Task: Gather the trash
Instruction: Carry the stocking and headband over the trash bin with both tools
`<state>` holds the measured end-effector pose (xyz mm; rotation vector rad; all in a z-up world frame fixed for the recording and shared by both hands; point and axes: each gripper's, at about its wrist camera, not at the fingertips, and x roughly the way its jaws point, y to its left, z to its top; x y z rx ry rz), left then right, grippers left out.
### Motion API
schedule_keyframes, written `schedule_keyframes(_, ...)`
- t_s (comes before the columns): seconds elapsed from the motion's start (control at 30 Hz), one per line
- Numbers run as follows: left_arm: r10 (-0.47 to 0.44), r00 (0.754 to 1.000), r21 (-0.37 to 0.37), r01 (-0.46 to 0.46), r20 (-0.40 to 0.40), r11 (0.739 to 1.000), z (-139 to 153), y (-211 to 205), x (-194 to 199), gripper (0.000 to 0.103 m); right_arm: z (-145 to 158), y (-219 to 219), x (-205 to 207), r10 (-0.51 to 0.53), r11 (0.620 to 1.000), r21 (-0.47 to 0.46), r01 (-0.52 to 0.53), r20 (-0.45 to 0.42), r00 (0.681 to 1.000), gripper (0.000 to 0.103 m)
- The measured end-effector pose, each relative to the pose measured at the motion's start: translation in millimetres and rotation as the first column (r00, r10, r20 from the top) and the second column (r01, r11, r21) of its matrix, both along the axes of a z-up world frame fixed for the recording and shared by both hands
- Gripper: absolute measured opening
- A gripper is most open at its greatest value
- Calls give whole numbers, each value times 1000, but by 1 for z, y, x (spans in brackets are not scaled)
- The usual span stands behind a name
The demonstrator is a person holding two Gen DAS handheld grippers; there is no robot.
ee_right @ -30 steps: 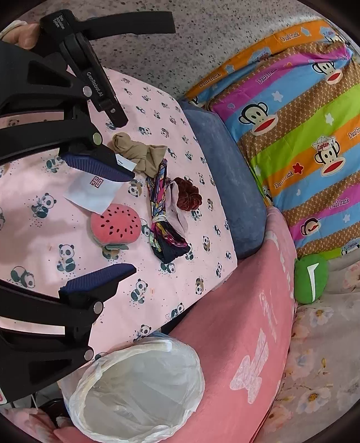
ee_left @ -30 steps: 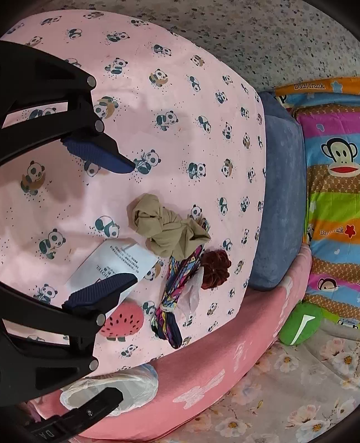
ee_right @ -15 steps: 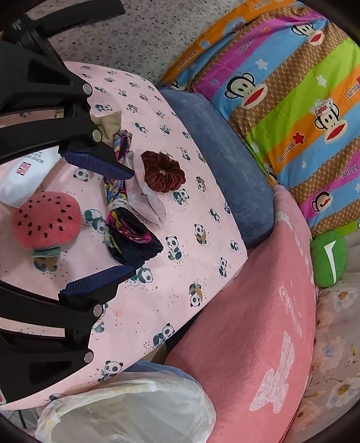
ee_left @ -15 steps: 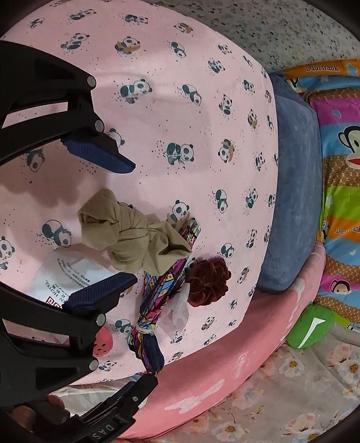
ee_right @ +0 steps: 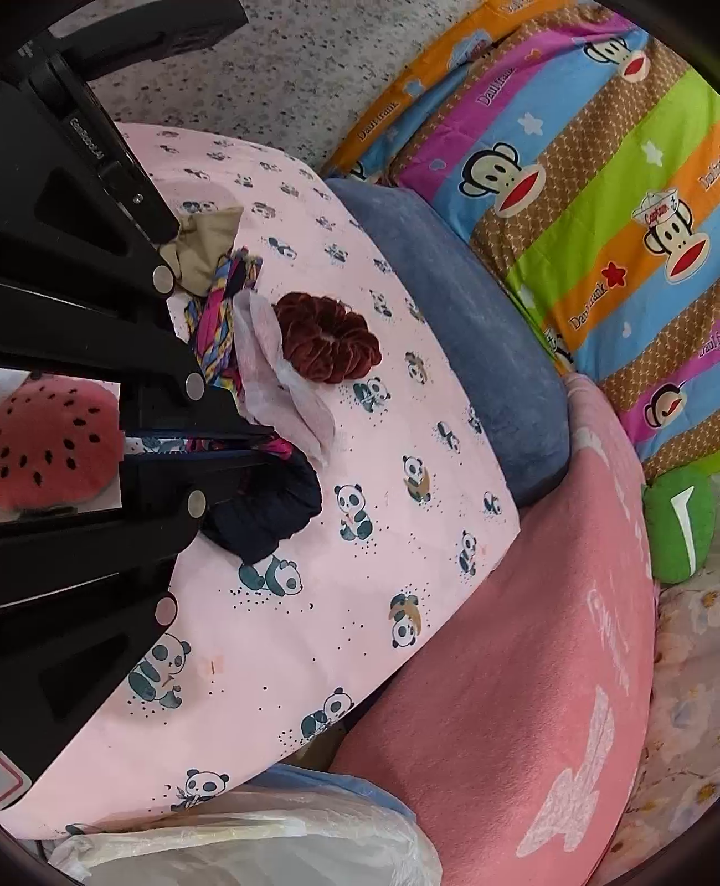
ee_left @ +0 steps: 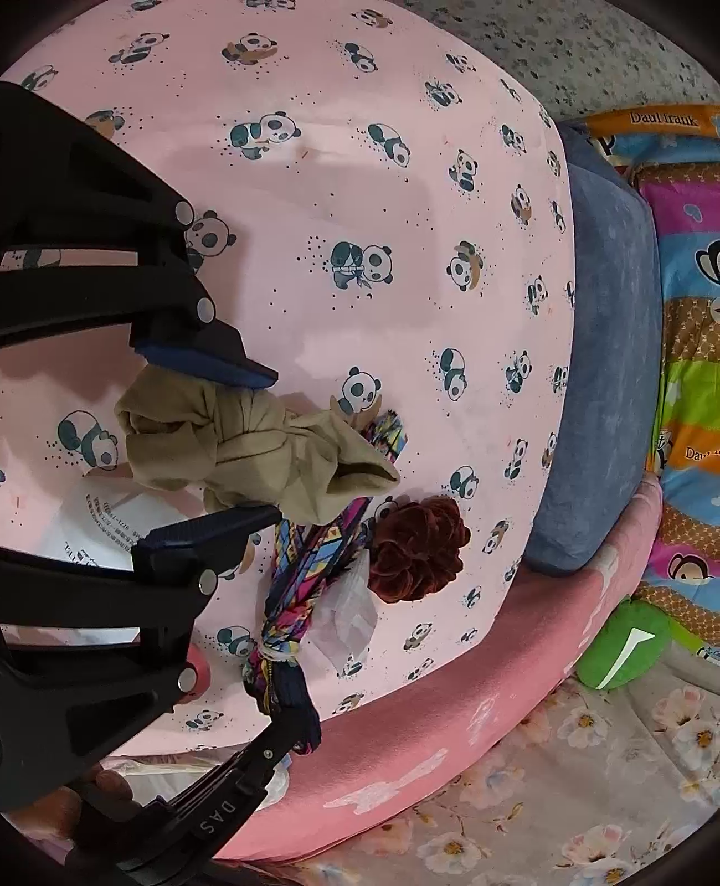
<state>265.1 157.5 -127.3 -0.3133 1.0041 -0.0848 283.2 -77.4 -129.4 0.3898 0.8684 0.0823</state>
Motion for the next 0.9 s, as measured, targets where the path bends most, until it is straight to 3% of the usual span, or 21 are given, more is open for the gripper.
schedule_keyframes(0.23,9,997,4,-9,72,1000,41,2,-28,41,56,5,-34,21,1000,14,-23,124,992,3)
schedule_keyframes(0.57,-41,981,-14,44,190,999,109,-25,-70,41,142,-12,-92,5,1000,-17,0,303,953,3)
schedule_keyframes(0.9,-171,958,-6,177,229,984,137,-94,-100,41,166,-64,-140,-74,996,-20,86,348,934,3)
